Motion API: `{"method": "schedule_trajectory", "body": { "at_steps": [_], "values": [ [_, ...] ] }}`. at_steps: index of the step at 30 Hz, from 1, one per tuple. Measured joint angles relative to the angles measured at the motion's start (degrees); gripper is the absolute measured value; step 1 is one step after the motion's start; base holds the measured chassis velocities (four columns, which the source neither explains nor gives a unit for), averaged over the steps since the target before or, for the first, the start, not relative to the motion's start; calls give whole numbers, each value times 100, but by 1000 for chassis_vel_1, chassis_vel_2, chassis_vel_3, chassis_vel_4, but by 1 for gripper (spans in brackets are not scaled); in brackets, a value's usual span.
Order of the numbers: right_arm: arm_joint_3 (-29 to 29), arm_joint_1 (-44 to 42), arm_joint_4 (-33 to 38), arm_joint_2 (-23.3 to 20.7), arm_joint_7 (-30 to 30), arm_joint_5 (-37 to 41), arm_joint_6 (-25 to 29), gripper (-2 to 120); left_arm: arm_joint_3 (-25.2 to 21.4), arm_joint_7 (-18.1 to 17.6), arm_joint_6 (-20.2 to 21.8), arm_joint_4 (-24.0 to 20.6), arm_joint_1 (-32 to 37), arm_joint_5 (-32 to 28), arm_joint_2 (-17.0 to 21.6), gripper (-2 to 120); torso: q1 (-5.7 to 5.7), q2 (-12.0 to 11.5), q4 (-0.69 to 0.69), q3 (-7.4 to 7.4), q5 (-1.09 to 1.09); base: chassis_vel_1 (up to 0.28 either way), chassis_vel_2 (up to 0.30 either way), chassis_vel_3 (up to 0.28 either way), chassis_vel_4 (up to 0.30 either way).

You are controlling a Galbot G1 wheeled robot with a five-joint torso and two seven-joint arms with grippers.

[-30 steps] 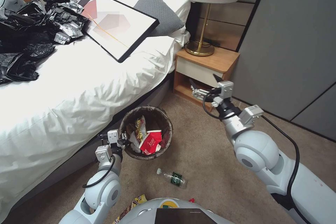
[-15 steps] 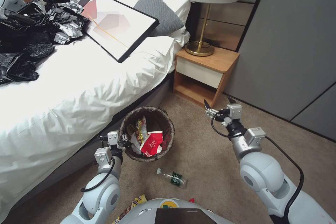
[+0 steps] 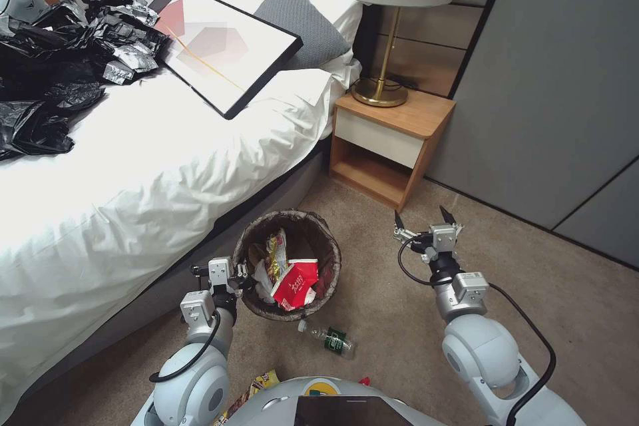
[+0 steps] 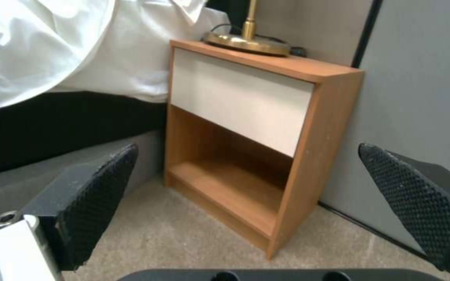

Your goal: Pick up the trash bin, then pick up the garbage from the floor and place it into the trash bin.

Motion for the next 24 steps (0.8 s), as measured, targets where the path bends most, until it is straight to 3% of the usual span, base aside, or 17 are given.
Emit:
{"method": "schedule_trajectory", "body": {
  "at_steps": [10, 24],
  "values": [
    [-8, -232, -166, 366, -49, -329, 340, 100, 55, 0, -76, 4, 120, 121, -91, 4, 0, 0, 0, 0, 0, 0, 0, 0, 0],
    [-62, -156, -195, 357, 2, -283, 323, 100, 57, -37, -120, 12, 178, 101, -135, 4, 0, 0, -1, 0, 0, 0, 0, 0, 0]
  ]
}}
